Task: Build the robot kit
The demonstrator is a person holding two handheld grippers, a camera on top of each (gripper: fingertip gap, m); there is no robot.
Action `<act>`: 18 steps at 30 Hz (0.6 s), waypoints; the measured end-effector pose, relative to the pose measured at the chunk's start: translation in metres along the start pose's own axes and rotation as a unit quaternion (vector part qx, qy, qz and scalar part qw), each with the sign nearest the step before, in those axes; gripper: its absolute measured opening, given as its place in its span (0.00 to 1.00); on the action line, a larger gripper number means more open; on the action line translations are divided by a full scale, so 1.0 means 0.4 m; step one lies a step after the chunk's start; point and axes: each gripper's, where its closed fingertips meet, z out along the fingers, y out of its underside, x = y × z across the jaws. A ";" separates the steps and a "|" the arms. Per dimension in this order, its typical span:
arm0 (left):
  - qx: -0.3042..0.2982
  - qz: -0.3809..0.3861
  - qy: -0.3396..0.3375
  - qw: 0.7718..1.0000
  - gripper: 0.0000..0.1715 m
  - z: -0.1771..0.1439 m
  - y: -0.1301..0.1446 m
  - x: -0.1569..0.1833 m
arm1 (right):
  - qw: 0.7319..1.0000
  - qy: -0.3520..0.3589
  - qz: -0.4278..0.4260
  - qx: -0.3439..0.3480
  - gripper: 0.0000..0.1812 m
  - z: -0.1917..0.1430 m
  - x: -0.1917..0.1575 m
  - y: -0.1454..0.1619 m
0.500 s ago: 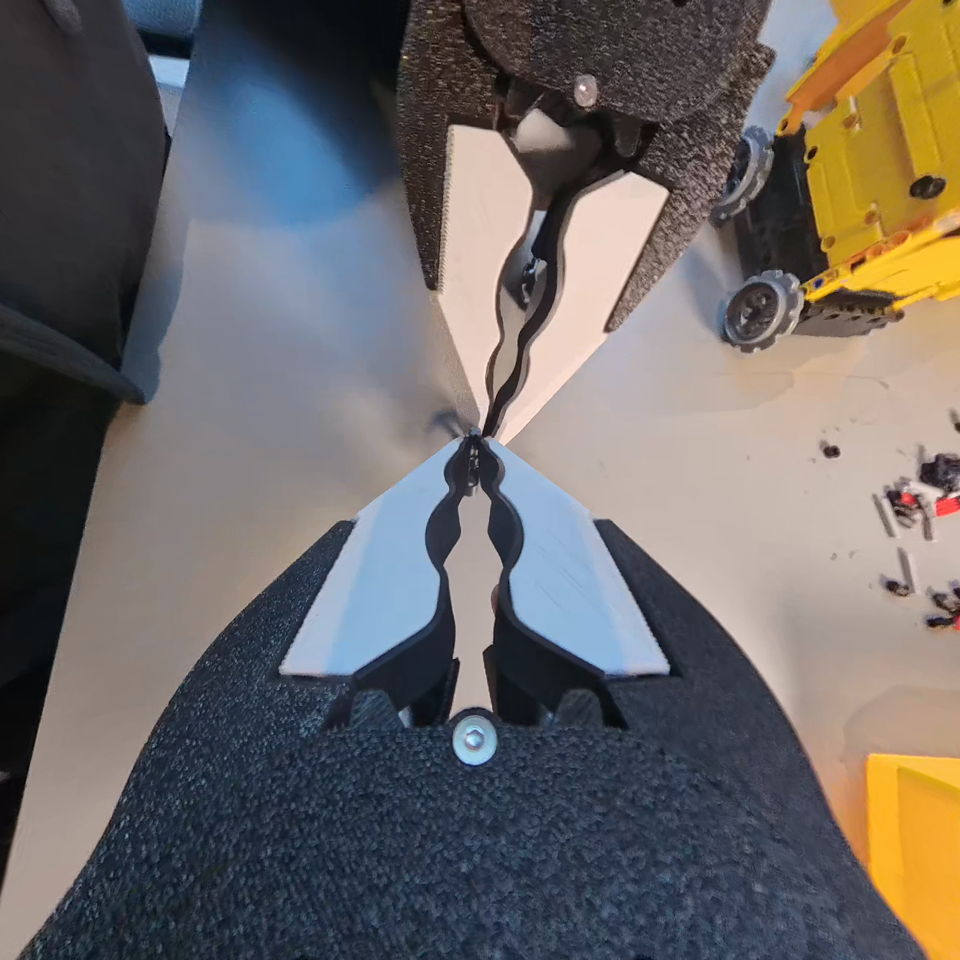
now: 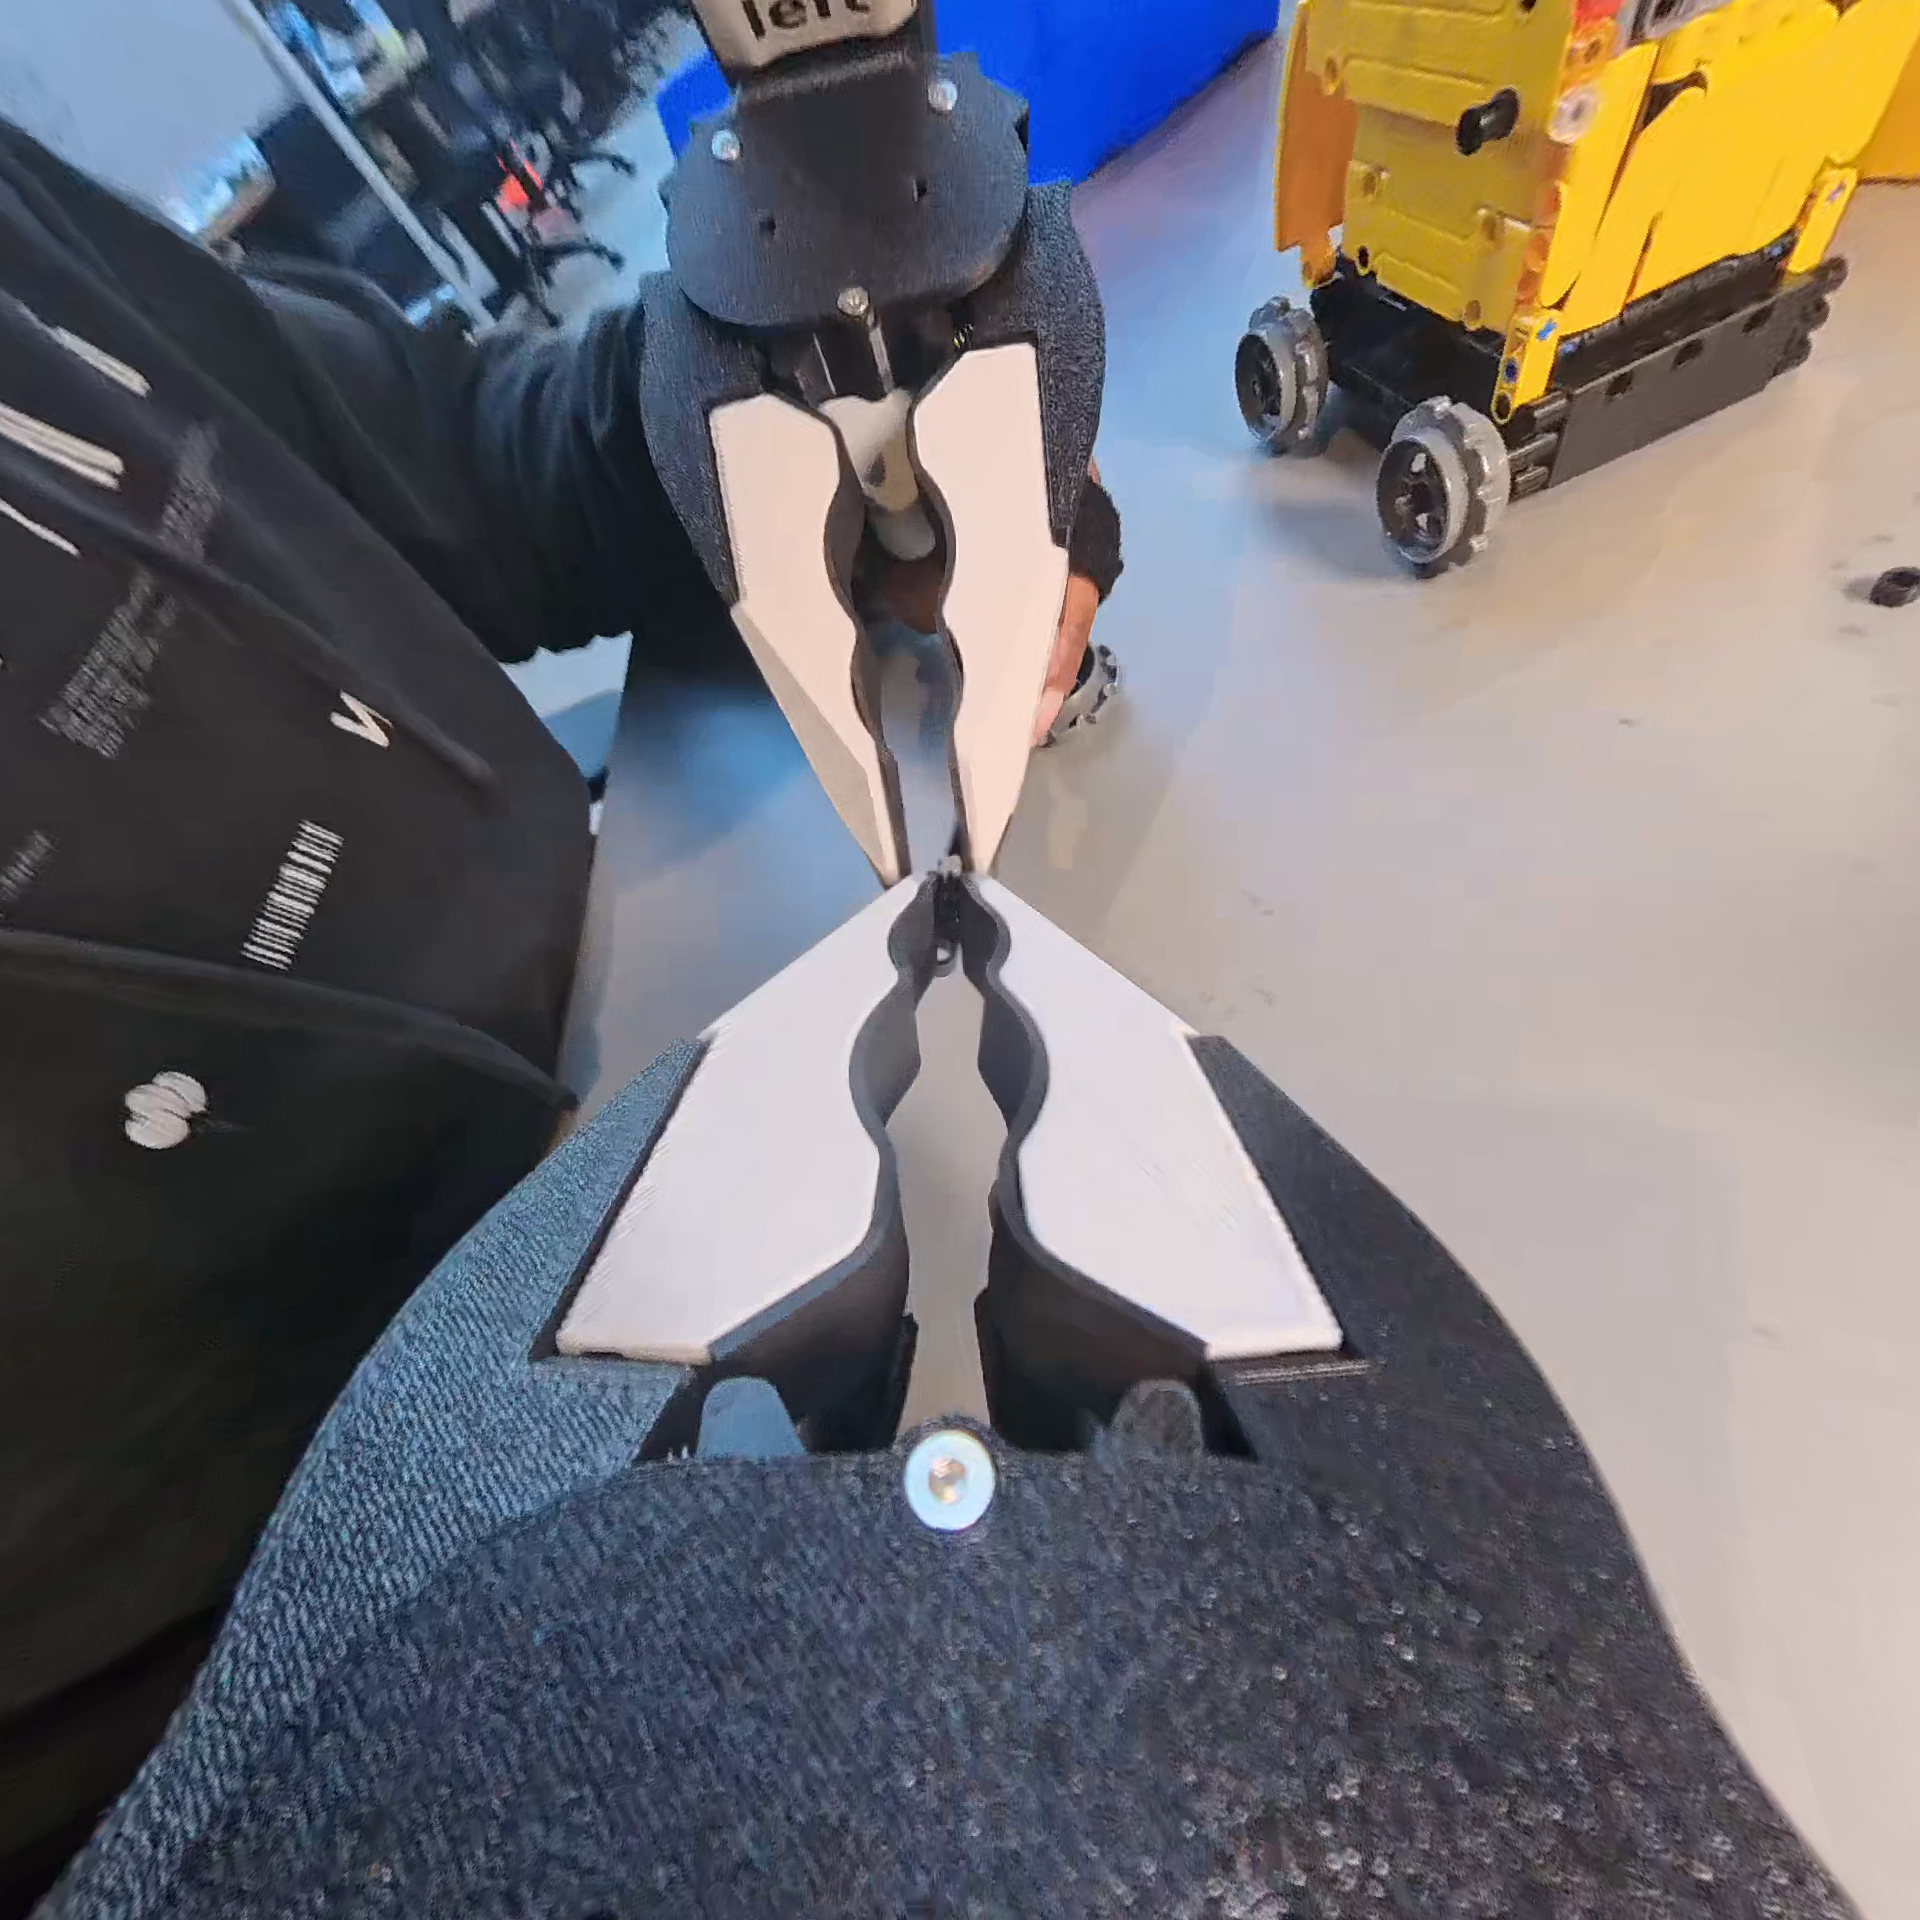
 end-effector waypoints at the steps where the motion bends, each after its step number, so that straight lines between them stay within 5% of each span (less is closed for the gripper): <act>1: 0.006 -0.005 -0.002 1.000 0.05 -0.002 -0.003 -0.005 | 1.000 -0.003 0.008 0.002 0.02 0.001 0.000 -0.003; 18: 0.038 -0.011 0.020 0.999 0.03 -0.010 -0.026 0.012 | 0.999 -0.005 -0.004 0.038 0.02 -0.002 -0.020 -0.033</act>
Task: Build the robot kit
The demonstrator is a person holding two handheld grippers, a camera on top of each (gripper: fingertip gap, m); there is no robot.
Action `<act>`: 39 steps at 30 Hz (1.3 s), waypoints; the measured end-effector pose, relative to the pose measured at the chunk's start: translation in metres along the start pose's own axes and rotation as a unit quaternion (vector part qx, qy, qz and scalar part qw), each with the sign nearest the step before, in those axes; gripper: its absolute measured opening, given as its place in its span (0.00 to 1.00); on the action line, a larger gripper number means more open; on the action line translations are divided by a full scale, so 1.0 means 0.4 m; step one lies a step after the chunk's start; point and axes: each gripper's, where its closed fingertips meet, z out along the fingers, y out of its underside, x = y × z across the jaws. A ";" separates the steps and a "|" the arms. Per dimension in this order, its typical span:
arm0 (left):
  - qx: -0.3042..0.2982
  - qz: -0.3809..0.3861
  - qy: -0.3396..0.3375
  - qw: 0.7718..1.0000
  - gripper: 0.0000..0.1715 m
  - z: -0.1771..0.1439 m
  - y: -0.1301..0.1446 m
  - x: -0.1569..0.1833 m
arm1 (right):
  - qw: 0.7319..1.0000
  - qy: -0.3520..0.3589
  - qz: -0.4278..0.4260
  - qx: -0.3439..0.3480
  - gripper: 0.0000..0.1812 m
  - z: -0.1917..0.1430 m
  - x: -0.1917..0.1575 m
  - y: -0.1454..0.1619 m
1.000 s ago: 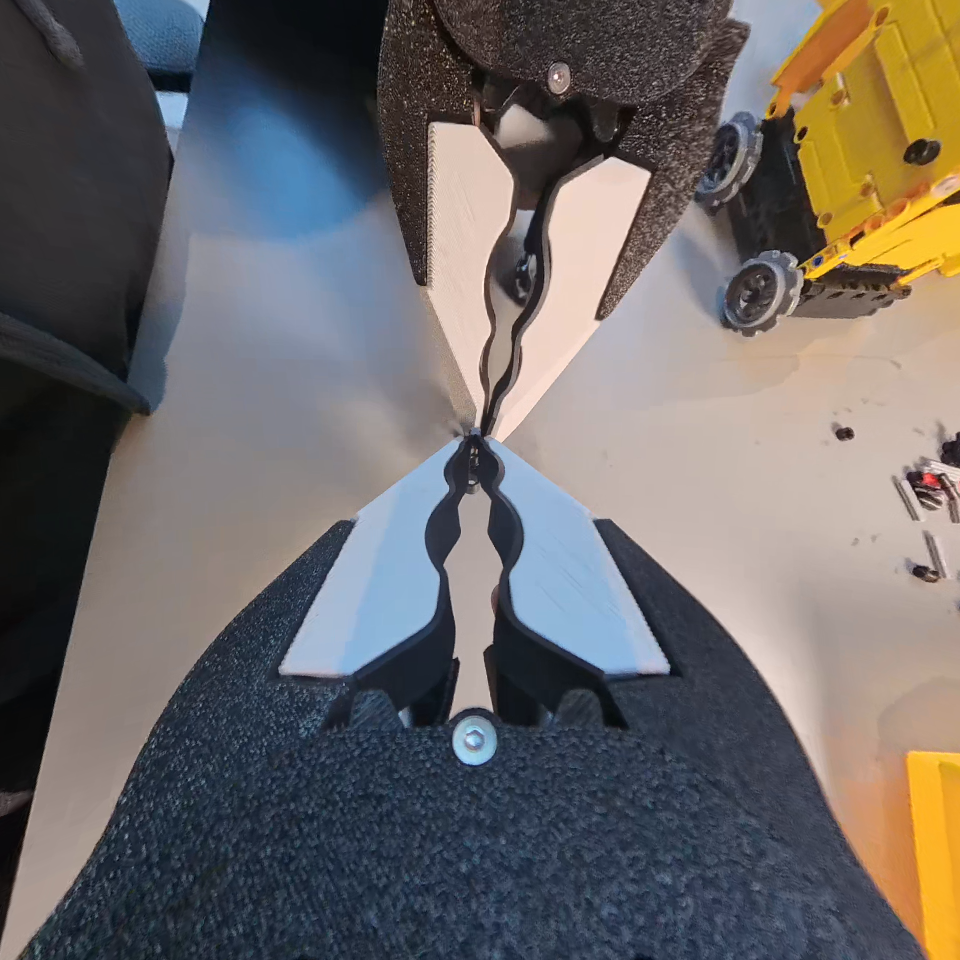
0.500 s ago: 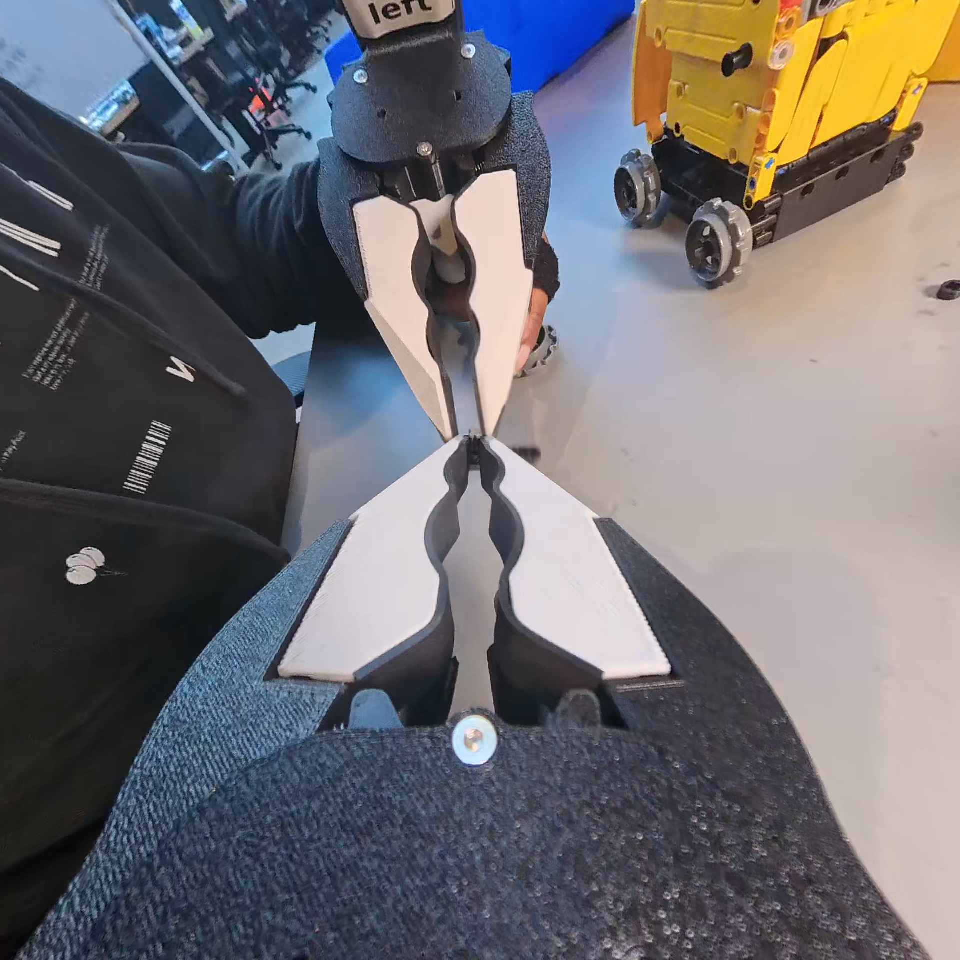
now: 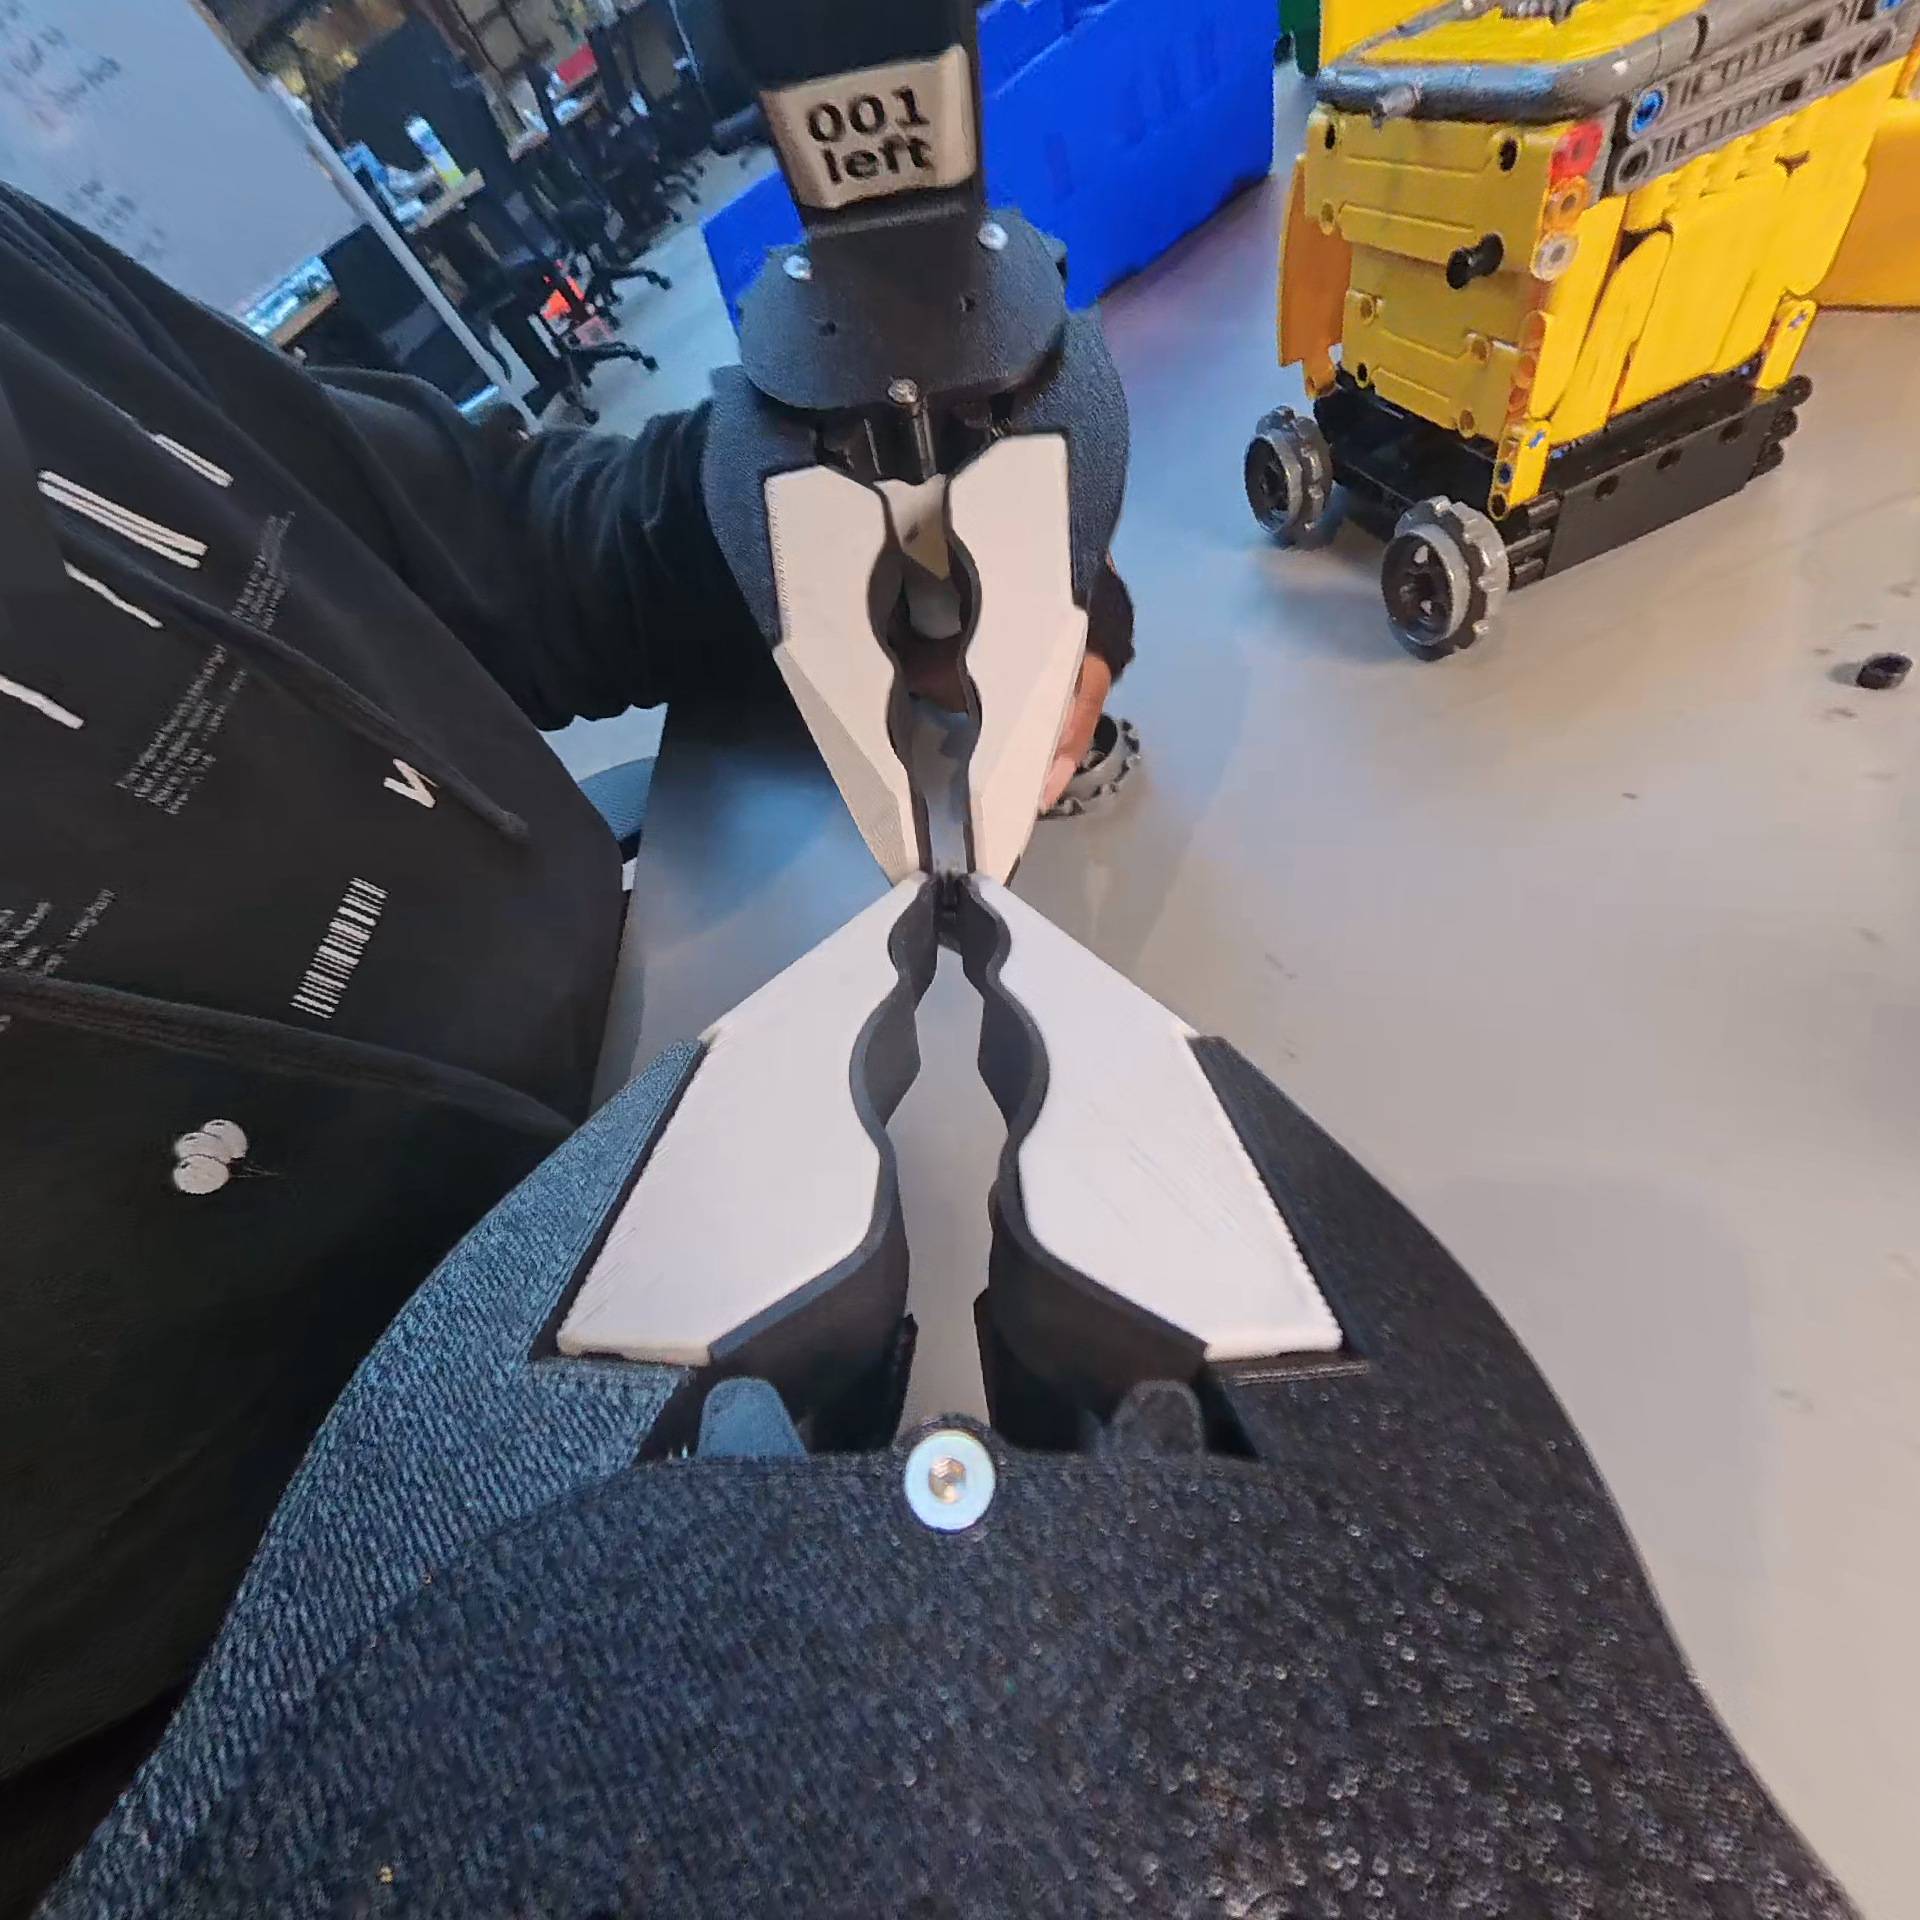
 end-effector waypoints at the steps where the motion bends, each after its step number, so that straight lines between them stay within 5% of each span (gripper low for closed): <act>1: 0.003 0.001 0.009 1.000 0.03 0.002 -0.001 0.007 | 1.000 -0.003 -0.017 -0.004 0.02 0.002 -0.007 0.001; 13: -0.033 0.022 0.027 0.999 0.02 0.008 0.029 0.039 | 0.996 0.004 -0.089 -0.013 0.01 0.014 -0.040 0.018; 25: -0.050 0.005 0.051 0.997 0.02 0.025 0.051 0.054 | 0.997 -0.001 -0.073 0.019 0.01 0.011 -0.049 0.042; 29: -0.003 0.015 0.051 0.999 0.03 0.006 0.008 0.055 | 0.997 -0.029 -0.051 0.048 0.01 -0.011 -0.050 0.018; 32: 0.058 -0.003 0.078 0.995 0.20 -0.046 -0.042 0.061 | 0.995 -0.046 -0.041 0.075 0.01 -0.036 -0.050 -0.006; 39: 0.041 0.032 0.052 0.997 0.21 -0.047 -0.020 0.042 | 0.986 -0.096 -0.004 0.136 0.02 -0.065 -0.064 -0.052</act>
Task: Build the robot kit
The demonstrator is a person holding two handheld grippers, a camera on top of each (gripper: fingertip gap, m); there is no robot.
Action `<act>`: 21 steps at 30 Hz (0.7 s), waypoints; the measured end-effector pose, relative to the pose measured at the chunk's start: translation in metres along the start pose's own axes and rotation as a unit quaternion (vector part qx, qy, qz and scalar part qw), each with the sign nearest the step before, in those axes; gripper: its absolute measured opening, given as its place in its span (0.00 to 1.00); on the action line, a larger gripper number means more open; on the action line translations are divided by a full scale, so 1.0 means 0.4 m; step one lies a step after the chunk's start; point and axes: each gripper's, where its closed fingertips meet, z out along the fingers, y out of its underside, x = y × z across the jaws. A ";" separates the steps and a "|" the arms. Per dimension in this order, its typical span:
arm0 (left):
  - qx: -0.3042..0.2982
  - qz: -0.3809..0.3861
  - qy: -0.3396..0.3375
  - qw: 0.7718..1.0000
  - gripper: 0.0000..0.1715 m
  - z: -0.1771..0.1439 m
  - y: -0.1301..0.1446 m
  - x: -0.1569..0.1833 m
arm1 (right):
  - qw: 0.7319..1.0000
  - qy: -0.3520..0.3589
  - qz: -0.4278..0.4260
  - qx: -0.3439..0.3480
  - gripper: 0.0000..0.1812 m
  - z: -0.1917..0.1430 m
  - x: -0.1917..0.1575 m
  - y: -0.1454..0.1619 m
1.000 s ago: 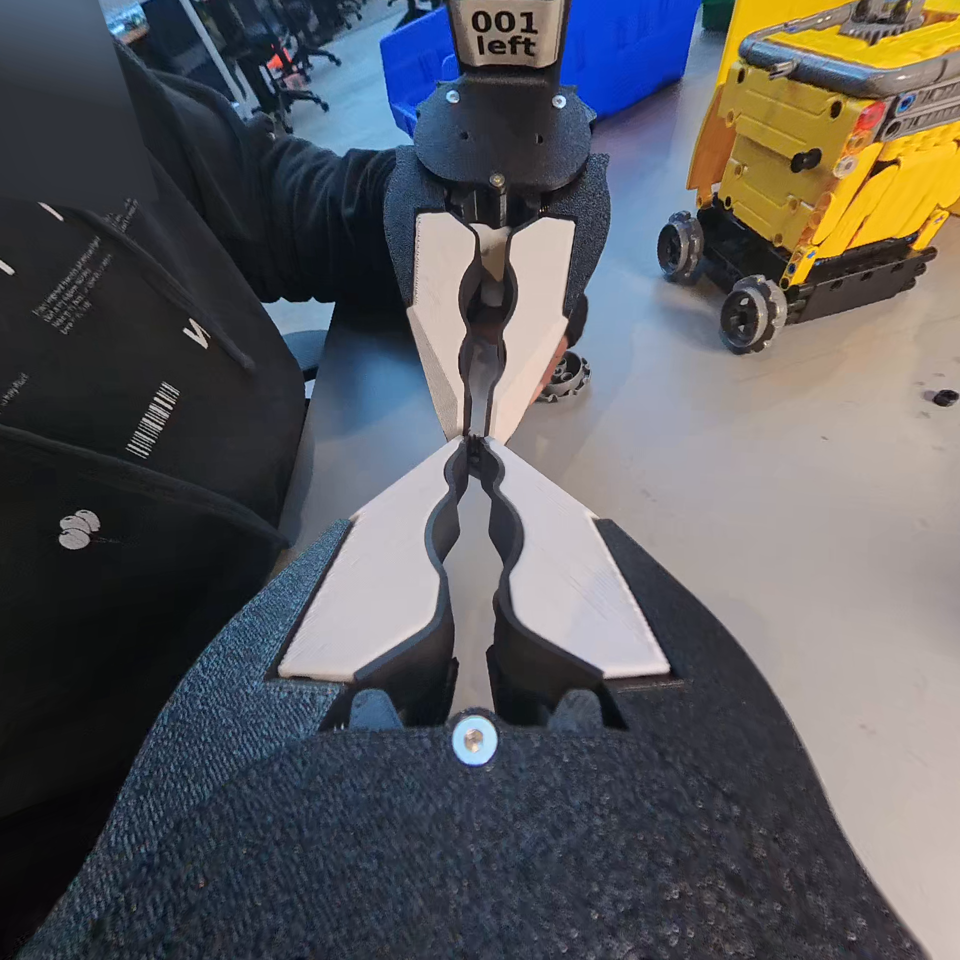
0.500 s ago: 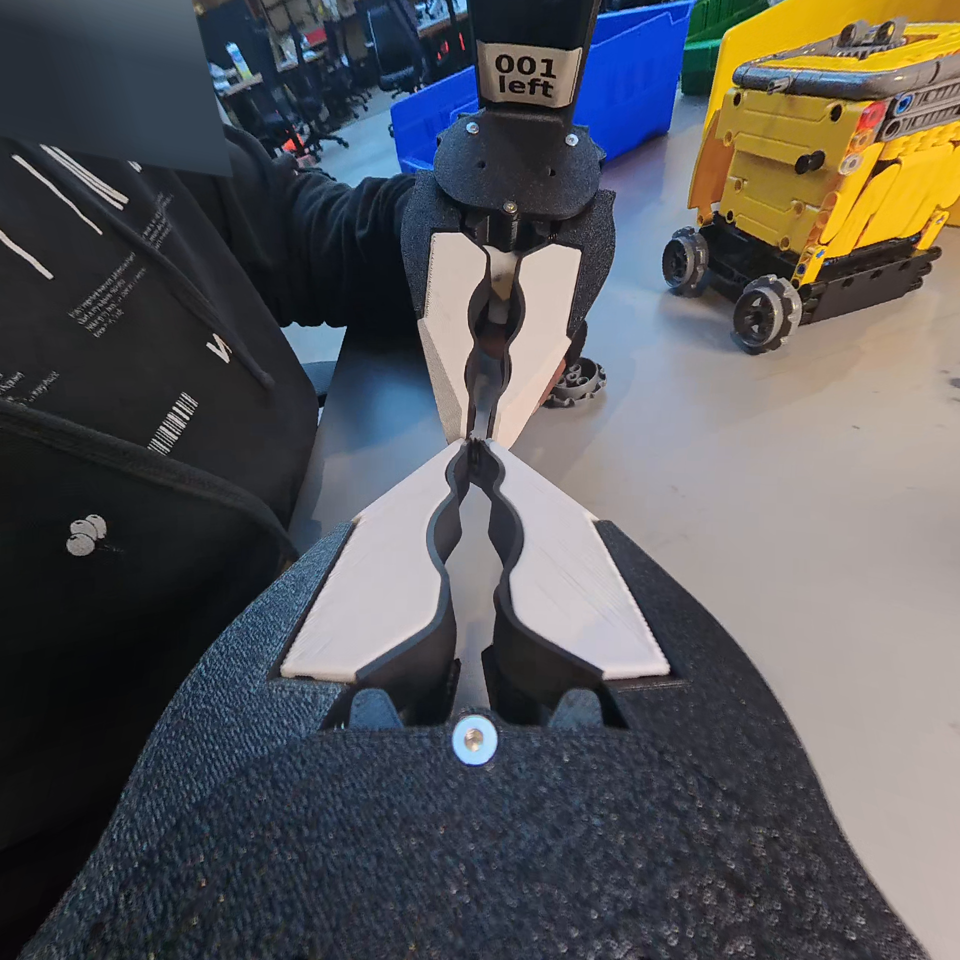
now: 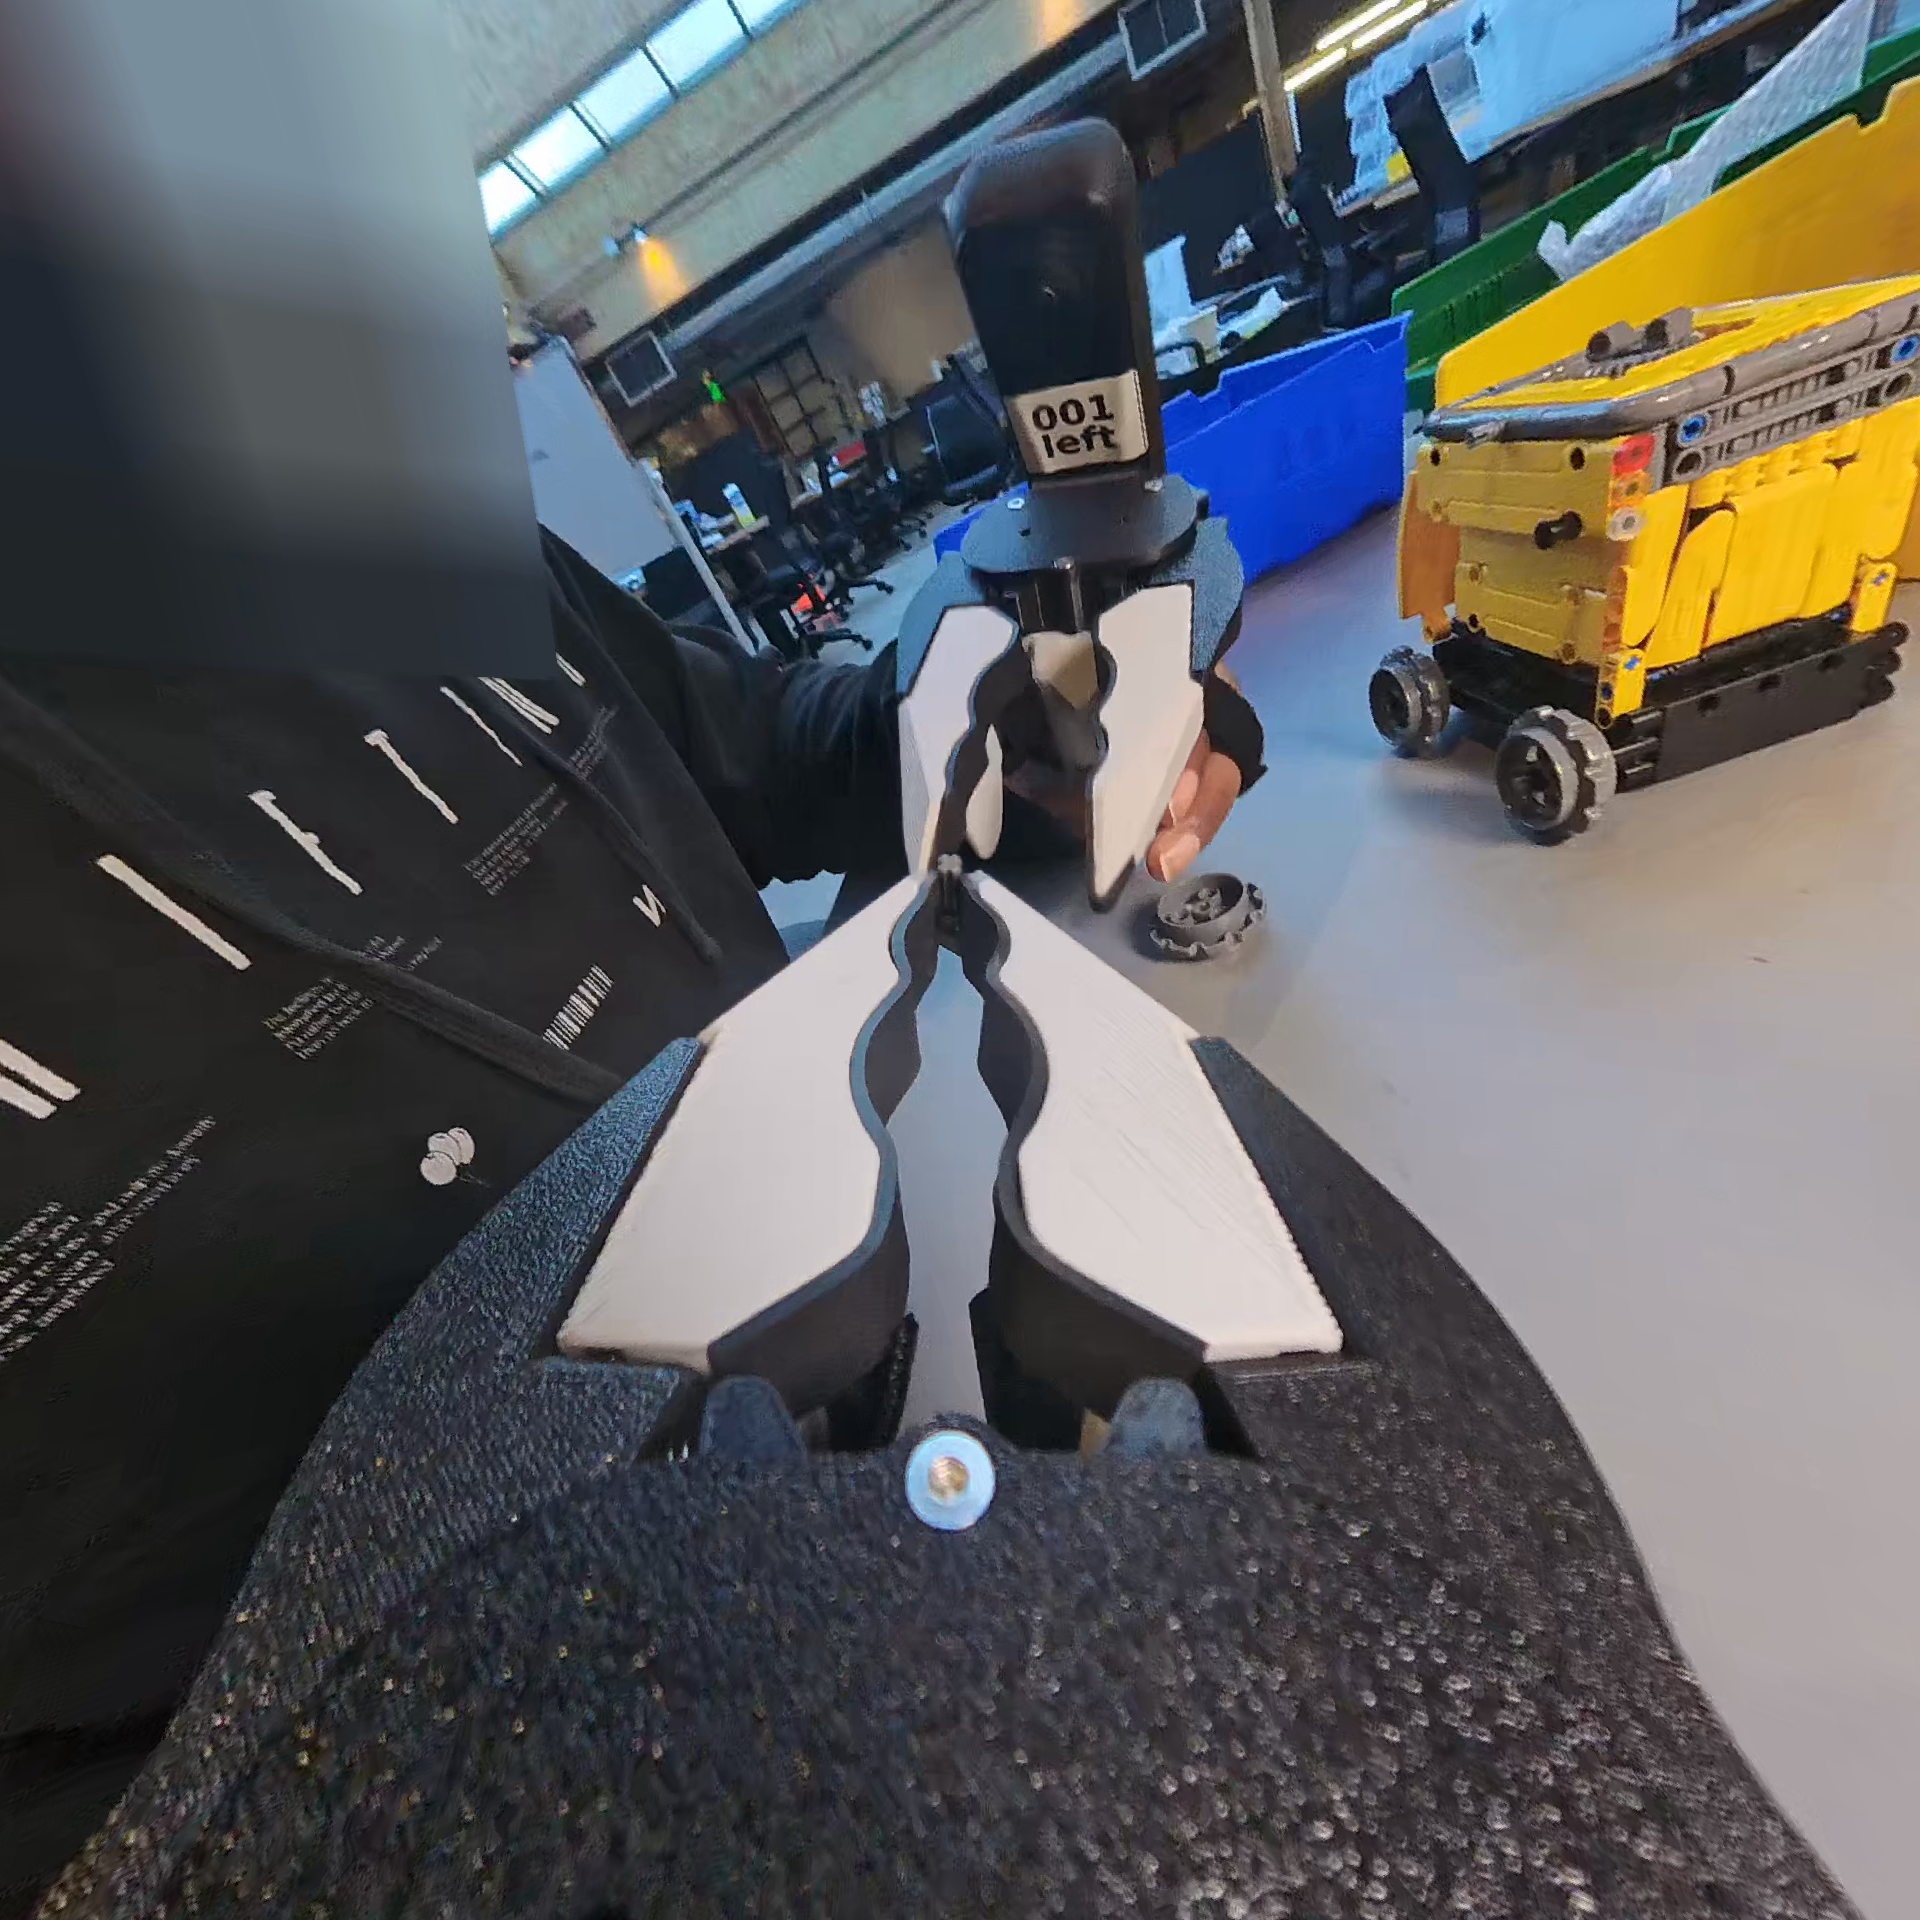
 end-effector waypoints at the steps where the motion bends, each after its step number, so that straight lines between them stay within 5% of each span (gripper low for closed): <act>1: -0.006 0.005 -0.003 1.000 0.22 0.005 0.005 -0.001 | 1.000 -0.005 -0.001 0.001 0.02 0.003 -0.002 -0.002; 6: 0.003 -0.002 0.029 1.000 0.32 0.009 0.002 0.015 | 0.997 -0.052 -0.043 -0.022 0.02 0.027 -0.046 -0.015; 12: 0.073 -0.048 0.199 0.976 0.34 0.001 -0.062 0.121 | 0.977 -0.176 -0.103 -0.067 0.01 0.089 -0.141 -0.045; 15: 0.094 -0.067 0.267 0.957 0.21 -0.022 -0.079 0.167 | 0.966 -0.192 -0.133 -0.116 0.02 0.113 -0.143 -0.029; 21: 0.122 -0.079 0.226 0.963 0.00 -0.056 -0.093 0.133 | 0.967 -0.146 -0.153 -0.144 0.02 0.102 -0.095 -0.016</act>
